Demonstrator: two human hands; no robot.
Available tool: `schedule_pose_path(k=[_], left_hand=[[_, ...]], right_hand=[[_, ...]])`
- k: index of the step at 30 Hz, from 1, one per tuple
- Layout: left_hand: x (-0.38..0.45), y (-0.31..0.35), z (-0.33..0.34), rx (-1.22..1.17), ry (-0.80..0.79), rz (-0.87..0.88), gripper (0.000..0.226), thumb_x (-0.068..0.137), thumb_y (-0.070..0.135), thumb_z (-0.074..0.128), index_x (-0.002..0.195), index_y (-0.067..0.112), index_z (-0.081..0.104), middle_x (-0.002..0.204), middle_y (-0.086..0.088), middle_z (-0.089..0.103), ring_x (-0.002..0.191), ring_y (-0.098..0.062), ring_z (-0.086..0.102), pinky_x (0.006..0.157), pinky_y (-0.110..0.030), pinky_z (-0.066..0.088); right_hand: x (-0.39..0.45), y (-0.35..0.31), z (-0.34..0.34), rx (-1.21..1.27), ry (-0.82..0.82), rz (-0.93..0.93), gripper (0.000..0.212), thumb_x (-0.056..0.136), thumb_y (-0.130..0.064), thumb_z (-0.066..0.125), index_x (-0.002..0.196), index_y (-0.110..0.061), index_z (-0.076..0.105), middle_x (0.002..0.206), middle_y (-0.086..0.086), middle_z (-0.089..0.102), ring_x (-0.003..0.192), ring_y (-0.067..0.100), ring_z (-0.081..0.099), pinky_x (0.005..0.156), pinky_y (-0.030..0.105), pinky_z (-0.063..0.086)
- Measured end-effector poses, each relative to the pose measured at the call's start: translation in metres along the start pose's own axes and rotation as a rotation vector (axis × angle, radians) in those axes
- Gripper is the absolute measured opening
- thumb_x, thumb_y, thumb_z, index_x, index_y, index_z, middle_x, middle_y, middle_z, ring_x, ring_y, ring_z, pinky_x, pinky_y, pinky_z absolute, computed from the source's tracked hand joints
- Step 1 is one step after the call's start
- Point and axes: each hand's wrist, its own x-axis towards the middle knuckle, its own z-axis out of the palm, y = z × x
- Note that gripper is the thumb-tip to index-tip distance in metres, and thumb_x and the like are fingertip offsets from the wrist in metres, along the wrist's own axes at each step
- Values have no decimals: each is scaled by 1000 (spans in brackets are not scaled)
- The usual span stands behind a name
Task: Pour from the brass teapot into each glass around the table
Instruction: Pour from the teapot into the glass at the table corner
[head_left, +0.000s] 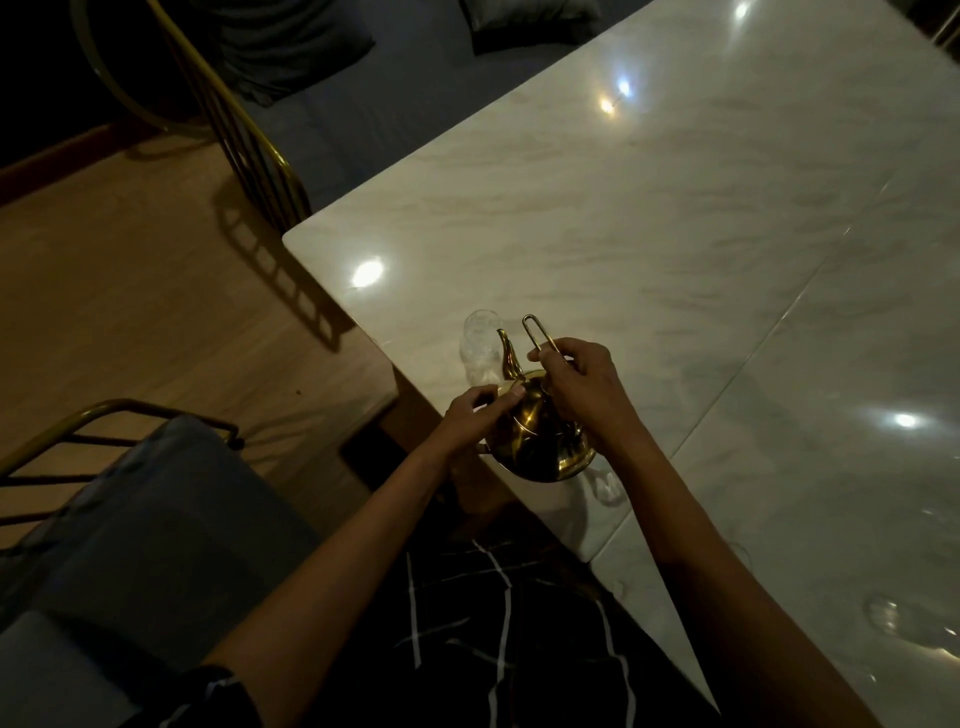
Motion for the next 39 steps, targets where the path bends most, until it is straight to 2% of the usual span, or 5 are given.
schedule_pose_path(k=[3,9,22,33,39], left_hand=[[0,4,-3,65,19,35,97,74,74,76,148,17,54,147,-5,59,129,-26,61,99,-47,58],[-6,9,0,172,-4,106,79,88,62,72,148,16,50,150,-2,53,131,-23,57,89,-34,56],[-47,-7,47,327,-187,78,96,72,67,72,149,17,47,147,2,49,130,-17,52,101,-34,48],[-65,-31,113,426,-321,-10,71,90,55,73,145,19,47,143,2,52,114,-15,66,94,-40,62],[-67,-48,150,404,-352,-71,37,89,60,73,109,34,56,127,5,60,109,-18,71,96,-49,61]], right_hand=[[-4,3,0,12,31,-6,25,100,-23,51,97,-17,75,72,-12,64,66,0,61,61,19,44],[-19,11,-13,76,87,21,21,97,-28,54,87,-28,73,91,-4,69,94,17,66,79,37,56],[-90,50,-69,195,109,35,24,101,-22,51,96,-13,73,75,-13,67,66,-7,63,55,9,45],[-138,102,-110,270,175,130,22,102,-14,50,95,-9,70,50,-16,58,43,-2,51,42,10,37],[-145,124,-125,217,217,173,21,100,-18,54,89,-17,72,51,-20,61,46,-5,56,46,12,38]])
